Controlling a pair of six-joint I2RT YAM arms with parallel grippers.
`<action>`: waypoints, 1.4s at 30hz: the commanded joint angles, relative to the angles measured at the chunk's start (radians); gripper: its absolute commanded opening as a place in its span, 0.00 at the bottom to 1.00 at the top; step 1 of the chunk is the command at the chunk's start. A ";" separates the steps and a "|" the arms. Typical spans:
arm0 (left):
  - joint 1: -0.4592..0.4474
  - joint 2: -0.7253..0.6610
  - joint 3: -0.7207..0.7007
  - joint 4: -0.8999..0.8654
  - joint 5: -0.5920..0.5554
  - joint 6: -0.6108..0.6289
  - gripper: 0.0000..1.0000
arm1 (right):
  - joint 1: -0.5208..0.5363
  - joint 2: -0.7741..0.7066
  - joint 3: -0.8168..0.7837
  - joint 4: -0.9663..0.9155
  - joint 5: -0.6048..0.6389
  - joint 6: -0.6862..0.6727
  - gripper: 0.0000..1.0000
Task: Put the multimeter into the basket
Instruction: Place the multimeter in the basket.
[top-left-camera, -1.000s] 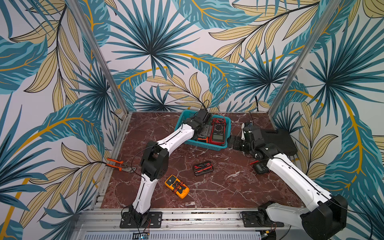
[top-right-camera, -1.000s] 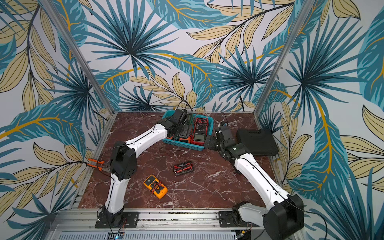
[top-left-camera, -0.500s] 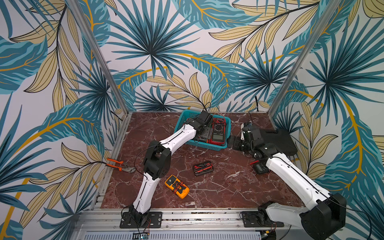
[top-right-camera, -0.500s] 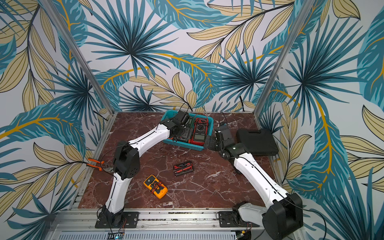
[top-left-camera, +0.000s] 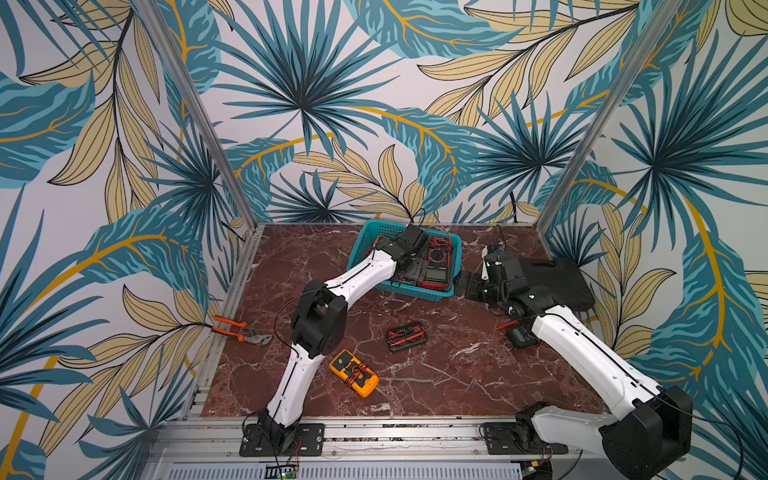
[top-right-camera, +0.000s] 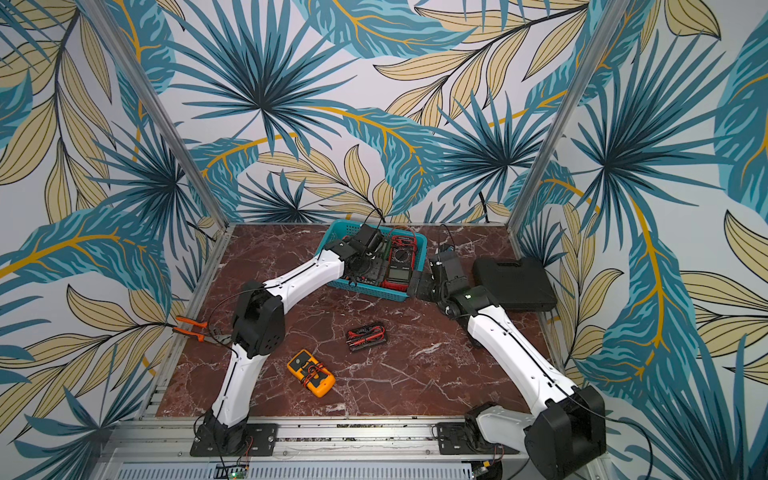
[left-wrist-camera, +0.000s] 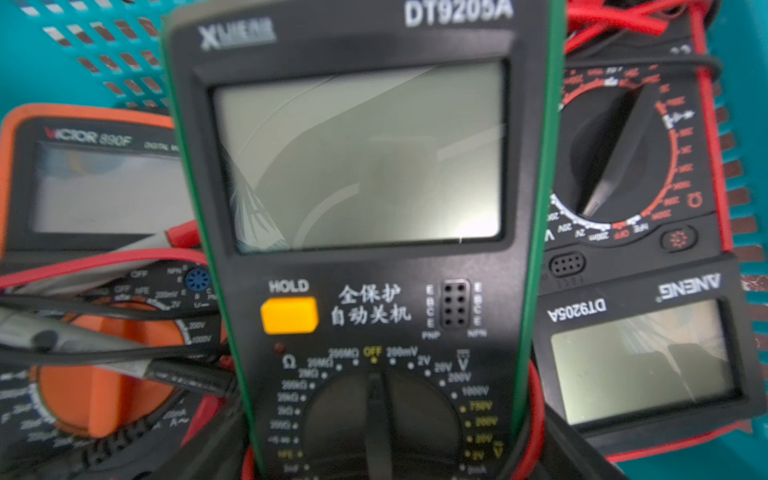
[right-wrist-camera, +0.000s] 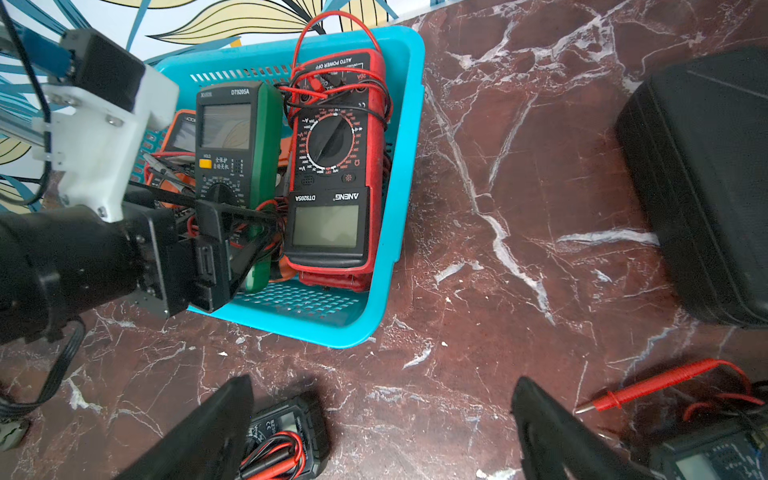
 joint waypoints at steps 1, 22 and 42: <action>0.017 0.010 0.037 -0.034 -0.072 -0.019 0.93 | 0.007 0.004 -0.006 -0.003 -0.006 0.008 0.99; 0.034 -0.038 0.035 -0.021 -0.094 0.007 1.00 | 0.006 0.010 -0.001 0.000 -0.011 0.012 1.00; -0.028 -0.092 -0.013 0.013 -0.046 0.003 0.94 | 0.005 -0.004 -0.001 -0.012 -0.006 0.011 0.99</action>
